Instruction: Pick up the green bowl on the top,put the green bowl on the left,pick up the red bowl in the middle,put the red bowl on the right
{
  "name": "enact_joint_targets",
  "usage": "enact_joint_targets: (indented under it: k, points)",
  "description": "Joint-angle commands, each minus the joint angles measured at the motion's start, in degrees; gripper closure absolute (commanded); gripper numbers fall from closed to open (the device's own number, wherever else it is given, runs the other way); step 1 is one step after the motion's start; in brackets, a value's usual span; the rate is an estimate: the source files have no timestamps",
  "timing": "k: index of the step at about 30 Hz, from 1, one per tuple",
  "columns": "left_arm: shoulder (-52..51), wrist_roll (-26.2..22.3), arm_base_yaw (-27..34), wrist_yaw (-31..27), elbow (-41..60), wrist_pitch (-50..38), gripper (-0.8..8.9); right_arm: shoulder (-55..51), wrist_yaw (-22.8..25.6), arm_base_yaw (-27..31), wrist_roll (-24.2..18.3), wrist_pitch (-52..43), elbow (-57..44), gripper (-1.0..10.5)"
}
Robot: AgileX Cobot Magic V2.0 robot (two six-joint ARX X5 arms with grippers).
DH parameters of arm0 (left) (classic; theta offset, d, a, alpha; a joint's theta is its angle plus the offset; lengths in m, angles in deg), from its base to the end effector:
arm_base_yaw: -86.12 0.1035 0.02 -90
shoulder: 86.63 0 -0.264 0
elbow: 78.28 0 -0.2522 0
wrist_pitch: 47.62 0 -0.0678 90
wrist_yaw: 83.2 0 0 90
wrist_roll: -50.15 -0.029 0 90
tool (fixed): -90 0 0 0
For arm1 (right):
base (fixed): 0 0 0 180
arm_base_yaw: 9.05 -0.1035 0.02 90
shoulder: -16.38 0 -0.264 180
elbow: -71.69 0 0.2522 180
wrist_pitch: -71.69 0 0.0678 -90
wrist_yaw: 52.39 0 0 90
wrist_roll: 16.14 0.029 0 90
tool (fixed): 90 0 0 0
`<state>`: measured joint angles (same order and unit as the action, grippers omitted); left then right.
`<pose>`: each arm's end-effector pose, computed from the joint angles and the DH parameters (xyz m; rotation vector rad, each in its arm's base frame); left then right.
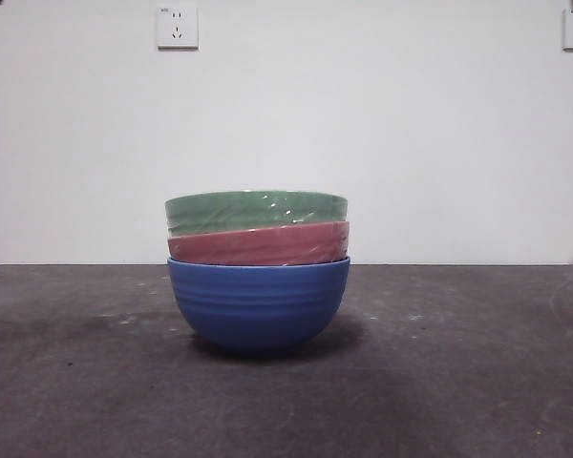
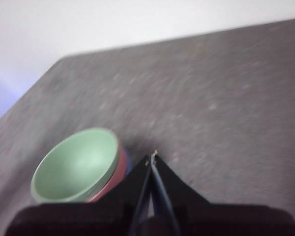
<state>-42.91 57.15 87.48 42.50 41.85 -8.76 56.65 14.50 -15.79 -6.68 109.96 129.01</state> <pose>0.1561 -0.0132 0.3208 -0.2449 0.4176 -0.5681 0.1454 0.0286 0.3139 0.2128 0.4127 0.4835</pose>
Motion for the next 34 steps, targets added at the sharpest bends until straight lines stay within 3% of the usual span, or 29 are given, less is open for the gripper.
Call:
enact_joint_targets:
  k: [1, 4, 5, 7, 9, 12, 17, 26, 34]
  points:
    - [2.58, -4.92, -1.16, 0.98, -2.91, 2.93, 8.17, 2.86, -3.72, -0.02, -4.46, 1.2, 1.25, 9.4]
    - [4.72, -6.6, -2.75, 2.21, -4.52, 4.11, 7.95, 4.76, -4.13, -0.04, -4.81, 1.4, 1.66, 8.6]
    - [5.27, -6.69, -3.39, 2.19, -4.87, 4.17, 7.46, 5.09, -3.87, -0.04, -4.81, 1.33, 1.66, 8.1]
    - [6.43, -6.69, -4.98, 2.1, -5.38, 4.15, 5.55, 5.55, -3.85, -0.04, -4.79, 1.36, 1.66, 7.1]
    - [7.58, -6.97, -6.75, 2.14, -5.79, 4.11, 4.55, 5.73, -3.89, -0.09, -4.76, 1.42, 1.66, 6.9]
    - [10.25, -9.01, -10.29, 2.32, -6.97, 5.29, 4.59, 5.7, -3.96, -0.09, -4.57, 1.4, 1.66, 6.9]
    - [17.31, -17.2, -17.59, 1.38, -12.57, 12.17, 4.59, 5.7, -3.98, -0.11, -4.39, 1.44, 1.66, 6.9]
    - [30.12, -30.34, -31.98, -15.52, -21.86, 19.74, 4.69, 5.75, -3.96, -0.13, -4.39, 1.57, 1.66, 6.9]
    - [39.3, -34.14, -37.97, -19.91, -22.73, 19.17, 4.69, 5.75, -3.93, -0.13, -4.42, 1.62, 1.66, 6.9]
